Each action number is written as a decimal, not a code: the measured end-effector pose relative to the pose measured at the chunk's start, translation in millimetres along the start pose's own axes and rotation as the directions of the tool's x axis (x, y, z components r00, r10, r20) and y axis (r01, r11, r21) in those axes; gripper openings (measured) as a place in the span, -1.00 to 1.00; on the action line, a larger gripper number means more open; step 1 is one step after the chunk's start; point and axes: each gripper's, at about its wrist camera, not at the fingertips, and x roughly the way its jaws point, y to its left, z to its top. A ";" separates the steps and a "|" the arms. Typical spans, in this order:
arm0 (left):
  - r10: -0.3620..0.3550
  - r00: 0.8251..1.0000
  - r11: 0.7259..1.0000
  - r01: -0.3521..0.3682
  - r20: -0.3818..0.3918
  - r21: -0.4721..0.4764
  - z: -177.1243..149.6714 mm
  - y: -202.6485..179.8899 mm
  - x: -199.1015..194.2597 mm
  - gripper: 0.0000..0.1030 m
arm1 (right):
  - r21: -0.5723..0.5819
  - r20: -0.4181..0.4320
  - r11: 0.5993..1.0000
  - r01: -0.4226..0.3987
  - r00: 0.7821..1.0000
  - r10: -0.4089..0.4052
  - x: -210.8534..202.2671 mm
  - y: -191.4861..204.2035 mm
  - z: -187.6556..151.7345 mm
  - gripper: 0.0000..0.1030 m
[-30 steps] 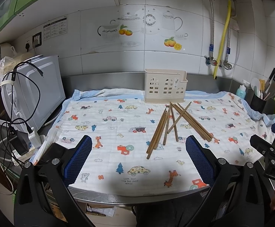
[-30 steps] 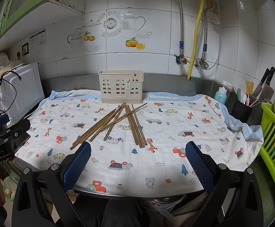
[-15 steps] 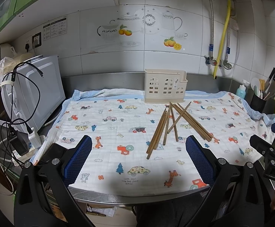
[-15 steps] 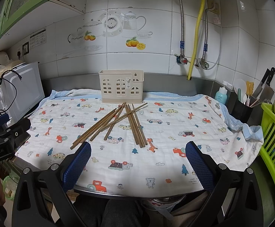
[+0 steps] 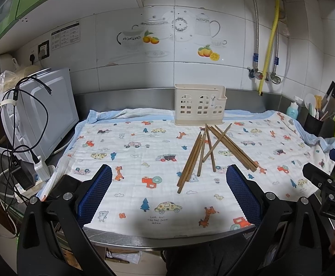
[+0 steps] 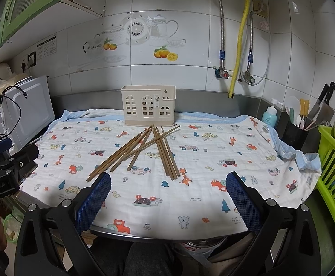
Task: Organize utensils
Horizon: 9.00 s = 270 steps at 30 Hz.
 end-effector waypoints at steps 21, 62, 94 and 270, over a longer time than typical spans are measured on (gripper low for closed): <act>-0.005 1.000 1.000 0.005 -0.012 0.007 -0.9 -2.6 5.2 0.91 | -0.017 -0.009 1.000 -0.013 1.000 0.013 12.0 2.2 2.0 0.88; -0.089 0.982 0.993 0.101 -0.165 0.067 11.5 -10.4 129.1 0.90 | -0.008 -0.145 0.999 -0.031 0.989 0.030 135.1 -24.4 2.5 0.88; -0.245 0.919 0.933 0.310 -0.309 0.181 15.2 -62.2 222.1 0.76 | 0.013 -0.219 0.994 -0.105 0.970 0.105 203.7 -44.3 5.3 0.87; -0.405 0.913 0.911 0.398 0.051 0.103 182.1 -19.0 175.0 -0.91 | -0.180 0.080 0.958 -0.221 0.968 0.239 159.4 -44.8 230.9 -0.87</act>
